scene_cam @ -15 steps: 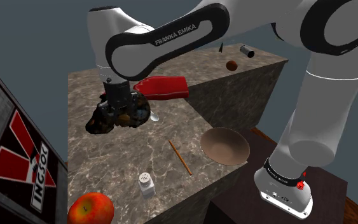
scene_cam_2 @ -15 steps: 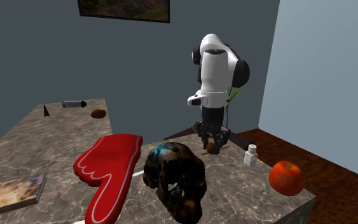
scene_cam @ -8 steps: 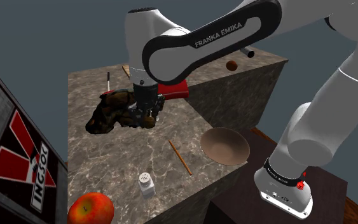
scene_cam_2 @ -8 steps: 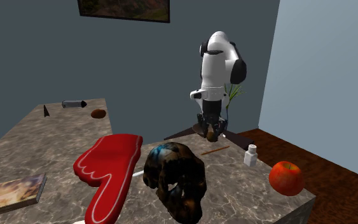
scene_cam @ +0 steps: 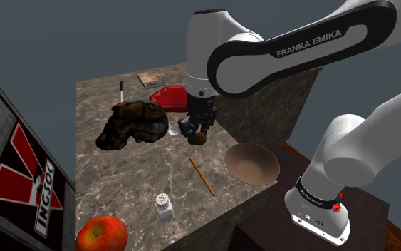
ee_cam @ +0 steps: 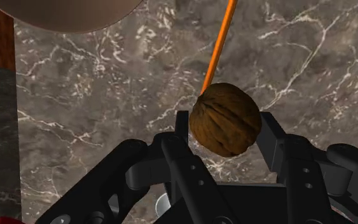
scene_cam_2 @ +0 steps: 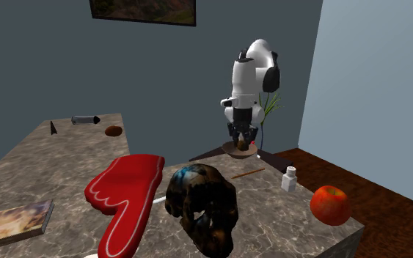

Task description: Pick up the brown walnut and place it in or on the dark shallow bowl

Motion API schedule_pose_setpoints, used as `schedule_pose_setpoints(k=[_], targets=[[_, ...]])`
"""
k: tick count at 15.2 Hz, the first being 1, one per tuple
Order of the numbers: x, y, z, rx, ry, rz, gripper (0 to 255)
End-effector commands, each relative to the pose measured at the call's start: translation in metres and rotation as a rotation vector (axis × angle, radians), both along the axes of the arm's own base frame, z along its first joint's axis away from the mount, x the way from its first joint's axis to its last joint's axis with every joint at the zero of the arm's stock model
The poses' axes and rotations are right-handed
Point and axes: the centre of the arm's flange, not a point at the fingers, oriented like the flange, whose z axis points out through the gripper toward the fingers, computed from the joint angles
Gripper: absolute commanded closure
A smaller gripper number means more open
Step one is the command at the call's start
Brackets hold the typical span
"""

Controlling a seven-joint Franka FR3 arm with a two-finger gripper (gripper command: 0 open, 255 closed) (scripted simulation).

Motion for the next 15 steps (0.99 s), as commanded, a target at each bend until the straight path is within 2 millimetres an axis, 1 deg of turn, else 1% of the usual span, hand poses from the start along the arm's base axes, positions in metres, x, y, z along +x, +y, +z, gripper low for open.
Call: schedule_pose_setpoints(k=[1,12,13,15], targets=[[-0.022,-0.018,0.001,0.002,0.000,0.000,255],[-0.135,-0.110,0.002,0.002,0.000,0.000,255],[-0.143,-0.117,0.002,0.002,0.000,0.000,255],[-0.143,-0.117,-0.008,0.002,0.000,0.000,255]])
